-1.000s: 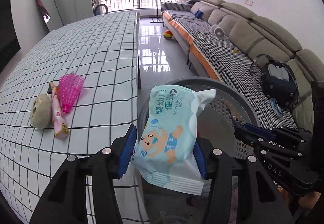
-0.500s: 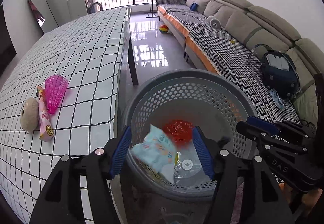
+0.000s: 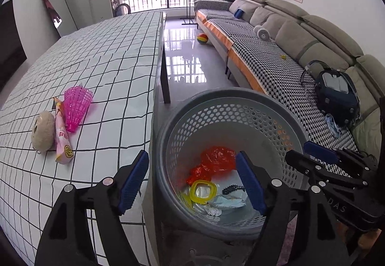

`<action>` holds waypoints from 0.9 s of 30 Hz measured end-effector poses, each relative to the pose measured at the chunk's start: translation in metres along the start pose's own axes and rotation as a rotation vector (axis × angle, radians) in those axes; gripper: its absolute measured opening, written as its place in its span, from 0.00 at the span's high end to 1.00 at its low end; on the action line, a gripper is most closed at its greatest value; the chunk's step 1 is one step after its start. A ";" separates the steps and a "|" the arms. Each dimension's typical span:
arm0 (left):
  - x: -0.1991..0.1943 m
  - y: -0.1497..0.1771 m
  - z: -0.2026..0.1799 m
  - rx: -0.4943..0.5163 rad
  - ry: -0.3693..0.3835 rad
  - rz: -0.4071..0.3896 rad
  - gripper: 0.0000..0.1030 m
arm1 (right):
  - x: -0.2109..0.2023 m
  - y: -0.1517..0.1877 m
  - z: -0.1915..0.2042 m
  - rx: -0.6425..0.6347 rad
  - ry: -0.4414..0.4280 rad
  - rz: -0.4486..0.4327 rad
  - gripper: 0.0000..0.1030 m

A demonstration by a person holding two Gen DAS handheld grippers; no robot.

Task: Collect trash
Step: 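Carry the spiky toy and wipes packet over the gray basket and open both tools, then move both open tools back over the table items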

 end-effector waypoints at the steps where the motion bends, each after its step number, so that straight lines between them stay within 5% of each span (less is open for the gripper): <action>1: -0.002 -0.001 0.001 -0.006 -0.003 -0.005 0.24 | -0.001 -0.001 0.001 -0.003 0.001 -0.005 0.50; 15: -0.033 -0.003 0.045 -0.093 -0.067 -0.079 0.08 | -0.014 -0.006 0.043 -0.067 -0.040 -0.046 0.27; 27: -0.067 0.006 0.119 -0.186 -0.184 -0.132 0.06 | -0.002 -0.017 0.097 -0.121 -0.060 -0.037 0.24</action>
Point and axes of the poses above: each gripper's, at about its wrist camera, not at the fingertips, and x roughly the way its jaws point, z to its left, y to its underside, the point moved 8 cm from there along x, roughly the way its jaws point, and after that the axes turned 5 degrees about x, right-handed, at the moved point
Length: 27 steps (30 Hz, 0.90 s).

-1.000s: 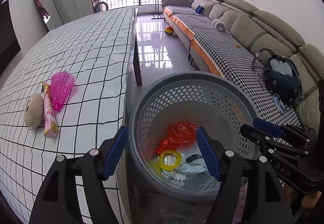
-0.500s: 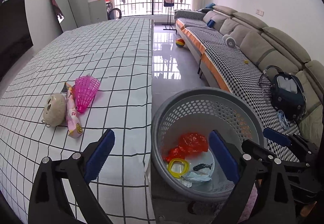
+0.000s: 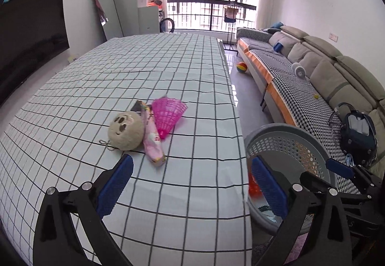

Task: Collect trash
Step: 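Move both open tools back over the table items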

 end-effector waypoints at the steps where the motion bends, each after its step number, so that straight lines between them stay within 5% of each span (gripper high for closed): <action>1: -0.001 0.000 0.010 -0.009 -0.011 -0.003 0.06 | 0.002 -0.002 0.005 -0.005 -0.006 0.003 0.24; 14: -0.007 0.004 0.124 -0.135 -0.181 -0.018 0.06 | 0.035 -0.033 0.094 -0.133 -0.070 -0.004 0.24; 27: -0.002 0.019 0.180 -0.202 -0.259 0.003 0.06 | 0.088 -0.039 0.181 -0.325 -0.075 0.091 0.23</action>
Point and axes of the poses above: each gripper's, at about its wrist camera, not at the fingertips, and x roughly the way its jaws point, z to its left, y to its underside, the point moved 8 cm from there along x, roughly the way its jaws point, and after that the axes turned 5 degrees about x, right-handed, at the moved point
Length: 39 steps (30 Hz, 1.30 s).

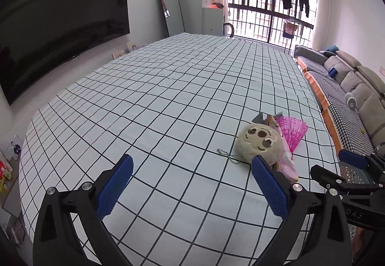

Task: Collect trash
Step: 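Move both open tools back over the table items, then close the right tool on the pink snack packet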

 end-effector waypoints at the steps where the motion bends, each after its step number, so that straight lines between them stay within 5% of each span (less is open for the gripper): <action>1: 0.002 0.001 0.001 -0.004 0.001 0.004 0.06 | 0.003 -0.001 0.002 -0.007 0.001 0.008 0.23; 22: 0.018 0.004 0.012 -0.021 0.003 0.040 0.06 | 0.061 -0.003 0.023 -0.048 0.067 0.107 0.25; 28: 0.019 0.005 0.016 -0.026 0.000 0.044 0.06 | 0.068 -0.005 0.034 -0.074 0.059 0.123 0.43; 33: 0.020 0.007 0.017 -0.029 0.001 0.050 0.06 | 0.072 -0.005 0.043 -0.092 0.035 0.127 0.70; 39: 0.021 0.008 0.018 -0.033 0.011 0.055 0.06 | 0.061 -0.002 0.044 -0.071 -0.028 0.110 0.81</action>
Point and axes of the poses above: each gripper's, at about its wrist camera, not at the fingertips, and x roughly the way its jaws point, z to its left, y to its underside, the point moved 8 cm from there along x, roughly the way its jaws point, and after that the axes turned 5 degrees about x, right-handed, at the moved point
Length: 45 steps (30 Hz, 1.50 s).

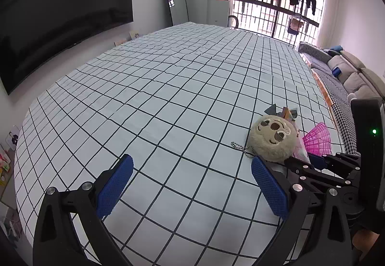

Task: Collect trash
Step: 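Close the right tool on the pink snack packet, then close the left tool on the beige plush face ball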

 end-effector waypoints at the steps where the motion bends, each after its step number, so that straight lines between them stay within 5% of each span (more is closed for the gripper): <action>1: 0.000 0.000 -0.001 0.001 0.003 0.001 0.06 | -0.003 0.002 -0.001 0.004 -0.009 -0.002 0.81; 12: 0.000 0.002 -0.026 0.036 0.048 0.014 0.06 | -0.056 0.020 -0.017 0.067 -0.067 -0.084 0.81; 26: 0.021 -0.004 -0.092 0.110 0.152 0.080 0.06 | -0.104 0.059 -0.080 0.227 -0.036 -0.156 0.81; 41: 0.073 -0.014 -0.121 0.159 0.092 0.136 0.06 | -0.105 0.081 -0.128 0.338 -0.039 -0.153 0.81; 44: 0.079 -0.016 -0.122 0.160 0.086 0.134 0.13 | -0.103 0.081 -0.130 0.344 -0.042 -0.150 0.81; 45: 0.080 -0.016 -0.123 0.161 0.095 0.138 0.24 | -0.103 0.082 -0.131 0.346 -0.043 -0.148 0.81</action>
Point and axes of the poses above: each gripper's, at about its wrist camera, not at the fingertips, and x roughly the way its jaws point, z to its left, y to its underside, the point moved 8 cm from there along x, roughly the way its jaws point, and after that the axes turned 5 degrees about x, right-handed, at the moved point
